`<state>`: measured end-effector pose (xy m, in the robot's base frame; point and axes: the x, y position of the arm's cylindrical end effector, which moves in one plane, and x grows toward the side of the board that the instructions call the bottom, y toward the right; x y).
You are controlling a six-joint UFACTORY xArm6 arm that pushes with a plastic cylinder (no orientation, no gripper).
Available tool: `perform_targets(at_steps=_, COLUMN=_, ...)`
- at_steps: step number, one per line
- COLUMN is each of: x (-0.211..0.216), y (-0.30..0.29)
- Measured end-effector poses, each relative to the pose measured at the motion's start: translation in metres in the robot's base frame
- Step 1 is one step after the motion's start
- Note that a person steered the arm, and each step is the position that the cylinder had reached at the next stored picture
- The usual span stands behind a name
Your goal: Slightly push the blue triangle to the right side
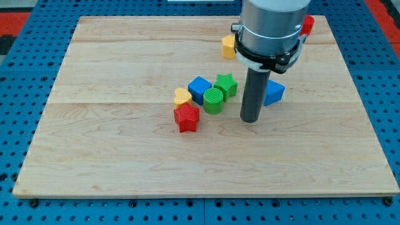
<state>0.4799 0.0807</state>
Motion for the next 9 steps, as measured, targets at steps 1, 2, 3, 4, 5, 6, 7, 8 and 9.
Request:
perform_targets(at_steps=1, x=-0.001, y=0.000)
perform_targets(at_steps=2, x=-0.008, y=-0.004)
perform_targets(at_steps=3, x=-0.028, y=-0.004)
perform_targets(at_steps=4, x=-0.052, y=0.021)
perform_targets(at_steps=5, x=-0.044, y=0.078)
perform_targets(at_steps=6, x=0.003, y=0.073)
perform_targets(at_steps=7, x=0.014, y=0.094)
perform_targets(at_steps=8, x=-0.025, y=0.099)
perform_targets(at_steps=9, x=-0.049, y=0.078)
